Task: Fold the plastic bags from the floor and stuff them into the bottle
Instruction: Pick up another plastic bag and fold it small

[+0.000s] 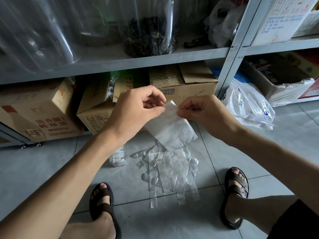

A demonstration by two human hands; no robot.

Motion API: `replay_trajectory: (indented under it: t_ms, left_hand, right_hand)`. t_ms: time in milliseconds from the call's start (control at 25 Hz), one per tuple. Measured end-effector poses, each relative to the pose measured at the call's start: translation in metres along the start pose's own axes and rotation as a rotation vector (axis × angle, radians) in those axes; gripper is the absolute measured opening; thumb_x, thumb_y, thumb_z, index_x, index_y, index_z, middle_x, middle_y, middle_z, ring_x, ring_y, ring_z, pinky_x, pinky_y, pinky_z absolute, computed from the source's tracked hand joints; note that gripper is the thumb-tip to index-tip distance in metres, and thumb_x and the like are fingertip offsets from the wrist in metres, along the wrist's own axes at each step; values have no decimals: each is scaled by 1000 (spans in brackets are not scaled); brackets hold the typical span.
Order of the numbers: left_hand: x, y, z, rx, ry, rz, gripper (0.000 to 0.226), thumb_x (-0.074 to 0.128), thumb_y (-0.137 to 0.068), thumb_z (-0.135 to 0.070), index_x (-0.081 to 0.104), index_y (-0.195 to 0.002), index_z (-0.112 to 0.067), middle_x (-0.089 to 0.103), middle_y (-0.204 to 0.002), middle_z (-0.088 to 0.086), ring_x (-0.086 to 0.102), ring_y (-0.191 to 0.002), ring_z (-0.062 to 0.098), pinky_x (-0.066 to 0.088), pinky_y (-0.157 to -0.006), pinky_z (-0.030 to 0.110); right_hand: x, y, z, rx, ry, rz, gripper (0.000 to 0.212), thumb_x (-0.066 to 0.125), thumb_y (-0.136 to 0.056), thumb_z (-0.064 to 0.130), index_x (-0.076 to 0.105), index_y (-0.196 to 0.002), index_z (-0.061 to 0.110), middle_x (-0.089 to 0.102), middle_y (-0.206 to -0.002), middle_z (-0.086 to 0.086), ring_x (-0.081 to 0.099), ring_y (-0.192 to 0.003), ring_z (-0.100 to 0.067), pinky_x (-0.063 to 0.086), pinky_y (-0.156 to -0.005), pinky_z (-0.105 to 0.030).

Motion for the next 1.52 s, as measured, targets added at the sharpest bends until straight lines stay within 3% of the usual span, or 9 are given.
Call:
replay_trajectory:
  t_ms: [120,240,360,680,880,1040,1120,1280,1520]
  left_hand:
    - [8,0,15,-147,48,89,22,78,-85,-27,68,-104,-24,76,-89,-11,70,-86,15,53,-81,33]
    - [14,2,13,-136,30,138,13,75,-87,-33,74,-99,-27,76,-89,-14,69,-86,0,50,-77,21]
    - [14,1,8,-104,17,123,7,73,-89,-33,76,-92,-27,75,-85,-16,68,-84,-4,46,-72,13]
    - [6,-4,4,-35,31,19,10,71,-91,-23,75,-83,-19,73,-74,-7,70,-72,12,53,-72,33]
    - [3,-5,4,-34,58,-4,9,69,-92,-20,75,-86,-17,72,-74,-8,63,-68,1,47,-67,18]
    - [2,-7,5,-31,68,-25,14,65,-95,-24,73,-86,-17,72,-78,4,65,-74,25,48,-68,35]
    - [5,-6,7,-59,83,11,16,64,-96,-31,72,-88,-18,71,-78,11,63,-76,35,46,-66,35]
    - [11,-3,7,-88,68,66,16,70,-92,-31,74,-86,-17,75,-75,-4,71,-74,18,51,-71,31]
    - [-8,-7,10,-53,-23,-50,15,69,-93,-29,73,-83,-18,72,-67,-3,65,-61,14,46,-59,27]
  right_hand:
    - [-2,1,0,22,-33,-12,15,77,-85,16,74,-74,27,74,-78,4,64,-75,-8,55,-82,-38]
    - [2,2,3,28,-62,9,16,76,-85,14,73,-75,26,72,-75,8,63,-72,-4,52,-78,-25]
    - [8,3,4,19,-32,35,8,76,-85,15,75,-79,20,74,-78,2,63,-73,-7,52,-78,-30]
    - [17,6,7,25,-75,75,6,74,-87,16,74,-84,11,75,-80,-8,64,-71,-9,53,-78,-30]
    - [19,7,9,30,-103,88,7,73,-88,16,73,-84,10,74,-76,-9,66,-70,-12,55,-81,-38]
    - [19,8,10,31,-88,92,9,72,-88,16,73,-85,9,75,-77,-9,68,-72,-16,56,-82,-40]
    - [19,8,9,43,-93,94,9,72,-89,16,73,-85,8,75,-78,-10,69,-72,-18,56,-82,-42]
    - [20,10,11,50,-116,109,10,70,-90,15,72,-88,6,75,-80,-12,69,-73,-17,56,-81,-40]
    - [30,14,-2,157,-139,253,11,76,-82,7,73,-92,4,76,-80,-10,73,-72,-18,57,-69,-24]
Point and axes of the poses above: each hand's wrist, its own y-axis away from the middle knuckle, its own x-axis out of the palm, z = x × y, the point moved 9 cm from there along -y, towards the middle knuckle
